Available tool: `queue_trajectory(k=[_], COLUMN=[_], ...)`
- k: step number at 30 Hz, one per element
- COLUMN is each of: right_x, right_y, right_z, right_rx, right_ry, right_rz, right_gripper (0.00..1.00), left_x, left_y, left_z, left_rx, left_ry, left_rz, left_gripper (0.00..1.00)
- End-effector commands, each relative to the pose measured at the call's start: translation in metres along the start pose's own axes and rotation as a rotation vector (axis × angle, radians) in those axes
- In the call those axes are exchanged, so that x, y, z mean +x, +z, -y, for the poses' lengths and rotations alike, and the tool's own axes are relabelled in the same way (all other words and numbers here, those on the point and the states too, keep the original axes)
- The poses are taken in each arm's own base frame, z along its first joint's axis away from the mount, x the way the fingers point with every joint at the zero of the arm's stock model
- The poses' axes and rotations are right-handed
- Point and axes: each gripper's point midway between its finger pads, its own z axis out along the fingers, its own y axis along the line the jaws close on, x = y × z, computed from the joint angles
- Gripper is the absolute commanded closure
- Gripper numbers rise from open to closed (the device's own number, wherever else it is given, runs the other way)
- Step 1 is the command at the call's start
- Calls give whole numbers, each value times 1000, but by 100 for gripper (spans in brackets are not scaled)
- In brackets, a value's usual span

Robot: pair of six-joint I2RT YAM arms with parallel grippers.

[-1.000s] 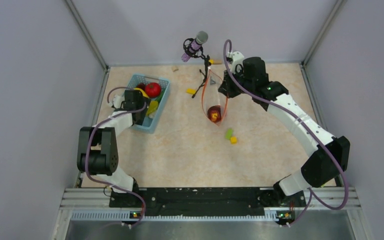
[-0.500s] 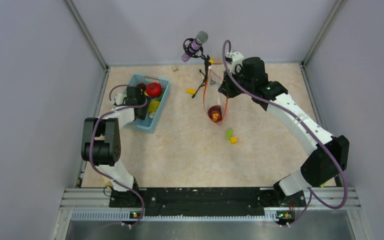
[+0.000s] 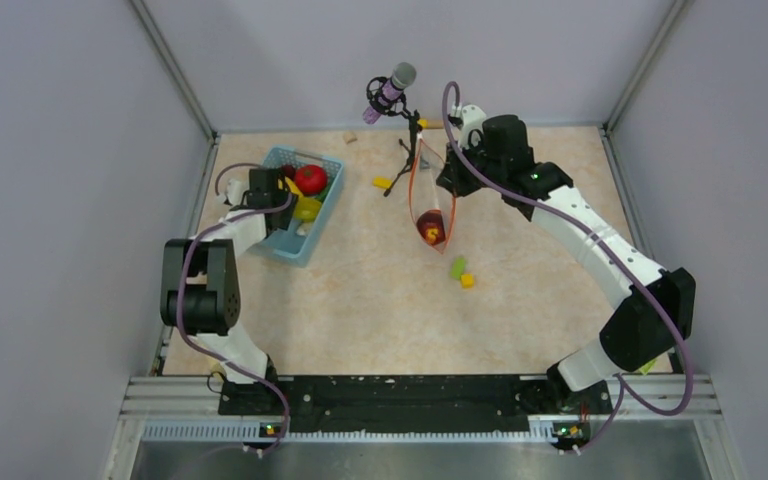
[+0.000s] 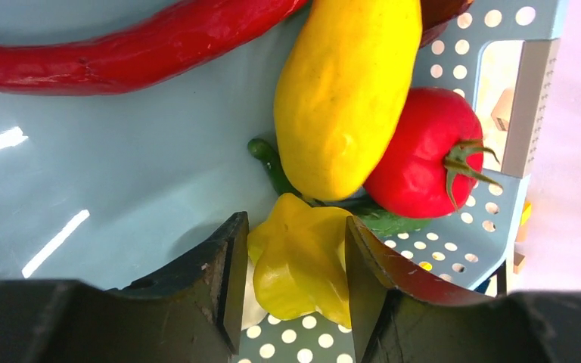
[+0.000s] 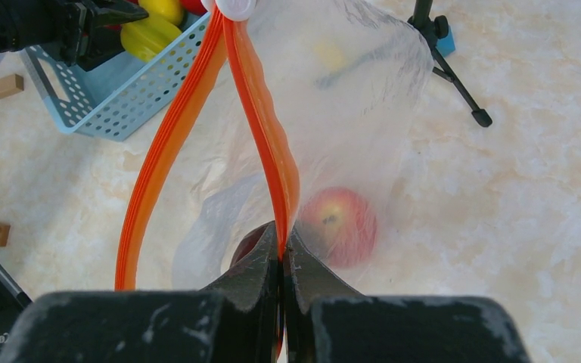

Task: Place the food in the zip-top bag and seal the zipper
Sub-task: Pick up the fake fruit from the bin, then place the fake fruit in the zipper food storage bag.

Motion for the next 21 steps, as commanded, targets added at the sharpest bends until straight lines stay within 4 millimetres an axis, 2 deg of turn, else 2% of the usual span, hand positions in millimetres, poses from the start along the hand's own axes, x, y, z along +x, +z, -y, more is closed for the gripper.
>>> queue_trajectory(k=[1,6,11,13,18,20,21], right_x=[-25,-26,-25,-24,-22,-21,-21], right_y=[-6,-7,-7,-7,-10,-11,-11], right_z=[-5,-9,-14,-16,-31,-34,-35], right_rx=[-12,-32,-63,-73,-155,-175,-178], right_ry=[-26,-29,-26,-23,-37,-40,-41], right_rz=[64,65,60,58,43,37,37], right_gripper=[100,100,100,100,100,100,100], left_x=[-17,-28,-39,-40,-26,-12,5], left_y=[-30,-64,-116,-143,-210,-239,-257], left_z=[18,25,40,55,88,104,112], left_rx=[60,133,294,396,614,714,783], left_ry=[38,47,66,98,225,302,374], left_rz=[38,80,129,157,209,221,212], left_gripper=[100,100,100,100,100,100,100])
